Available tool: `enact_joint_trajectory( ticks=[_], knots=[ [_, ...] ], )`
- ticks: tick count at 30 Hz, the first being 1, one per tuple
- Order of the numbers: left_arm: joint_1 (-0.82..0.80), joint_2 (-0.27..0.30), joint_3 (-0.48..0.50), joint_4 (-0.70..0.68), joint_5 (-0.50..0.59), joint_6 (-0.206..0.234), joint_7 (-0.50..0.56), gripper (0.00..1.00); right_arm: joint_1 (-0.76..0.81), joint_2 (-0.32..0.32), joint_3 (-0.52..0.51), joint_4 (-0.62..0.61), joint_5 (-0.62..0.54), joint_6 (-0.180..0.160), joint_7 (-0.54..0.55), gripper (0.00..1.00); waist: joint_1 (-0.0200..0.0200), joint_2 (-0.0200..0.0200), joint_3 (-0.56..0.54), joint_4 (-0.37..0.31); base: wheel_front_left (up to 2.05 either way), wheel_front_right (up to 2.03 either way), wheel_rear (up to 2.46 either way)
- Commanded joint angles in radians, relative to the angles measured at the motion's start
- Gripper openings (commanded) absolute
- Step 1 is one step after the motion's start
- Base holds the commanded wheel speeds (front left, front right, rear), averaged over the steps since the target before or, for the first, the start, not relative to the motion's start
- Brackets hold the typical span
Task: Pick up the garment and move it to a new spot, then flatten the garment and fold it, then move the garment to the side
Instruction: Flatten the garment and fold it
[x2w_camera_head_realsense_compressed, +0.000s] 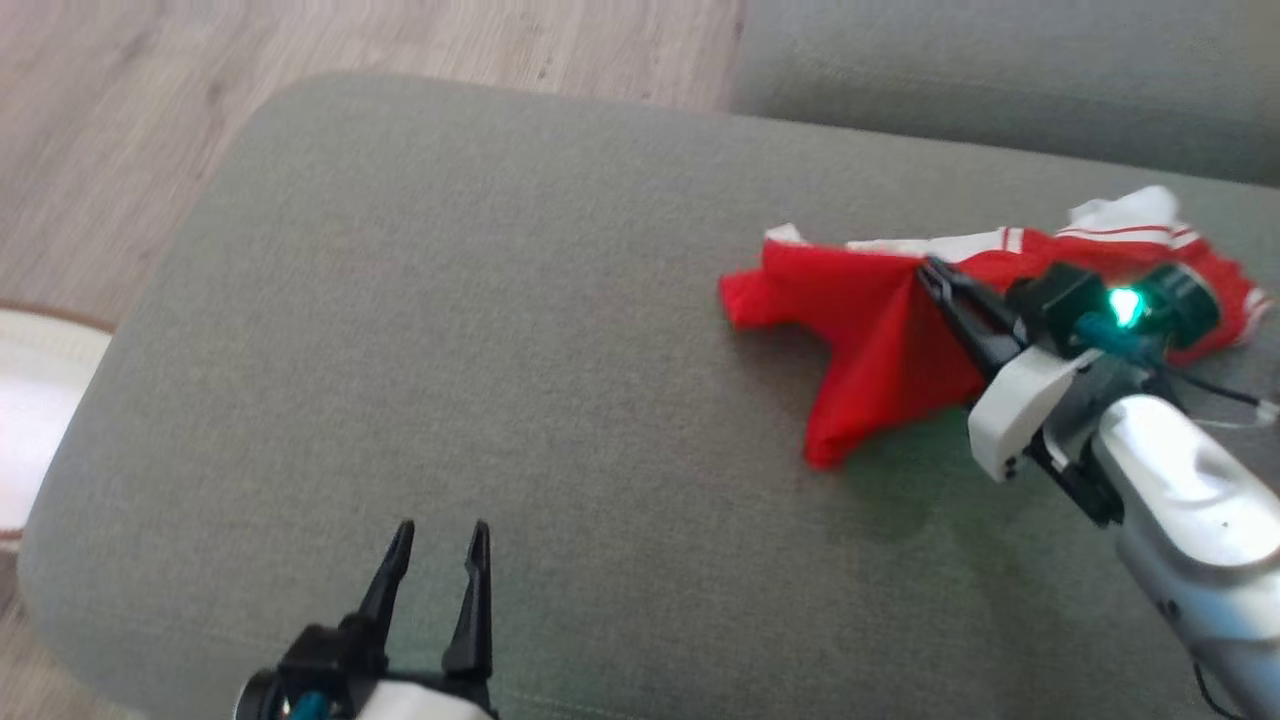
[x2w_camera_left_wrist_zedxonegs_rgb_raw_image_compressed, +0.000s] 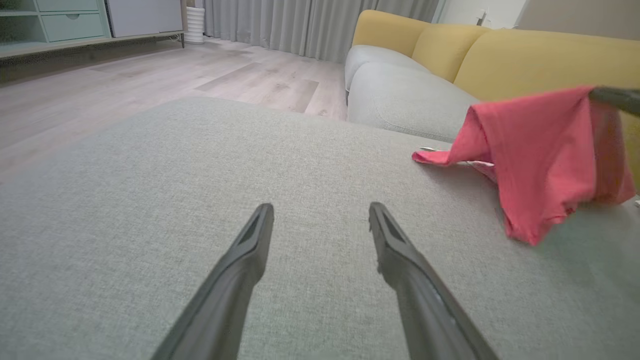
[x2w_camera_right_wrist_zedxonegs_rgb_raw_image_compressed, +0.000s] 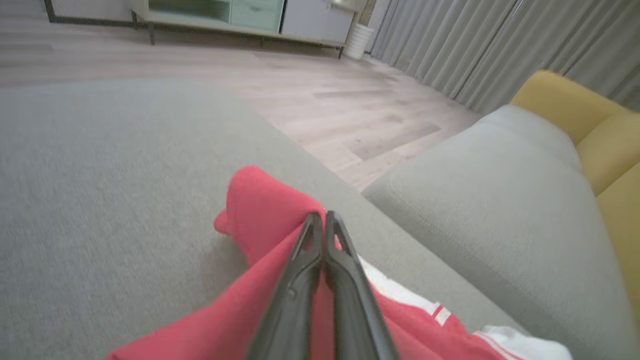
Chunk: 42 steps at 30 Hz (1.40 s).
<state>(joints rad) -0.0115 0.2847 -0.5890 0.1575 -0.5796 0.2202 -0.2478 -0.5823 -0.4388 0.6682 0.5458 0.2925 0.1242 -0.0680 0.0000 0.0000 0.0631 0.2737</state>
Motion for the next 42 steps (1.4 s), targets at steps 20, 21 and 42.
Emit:
enact_joint_trajectory(
  ticks=[20, 21, 42],
  knots=[
    [-0.044, -0.004, 0.001, -0.041, 0.014, -0.013, -0.008, 1.0, 0.003, -0.048, -0.078, -0.375, -0.062, 0.007, 0.198, 0.0, 0.0, 0.0, 0.03, 0.04, 0.0, 0.0, 0.0],
    [-0.051, -0.009, -0.001, -0.038, 0.016, -0.017, -0.008, 1.0, -0.039, -0.045, -0.057, -0.341, -0.059, 0.007, 0.2, 0.0, 0.0, 0.0, 0.042, 0.056, 0.0, 0.0, 0.0],
    [-0.116, -0.093, 0.011, 0.019, 0.059, -0.062, -0.014, 1.0, -0.373, 0.07, -0.008, 0.319, -0.043, 0.007, -0.044, 1.0, 0.0, 0.0, 0.141, 0.099, 0.0, 0.0, 0.0]
  ],
)
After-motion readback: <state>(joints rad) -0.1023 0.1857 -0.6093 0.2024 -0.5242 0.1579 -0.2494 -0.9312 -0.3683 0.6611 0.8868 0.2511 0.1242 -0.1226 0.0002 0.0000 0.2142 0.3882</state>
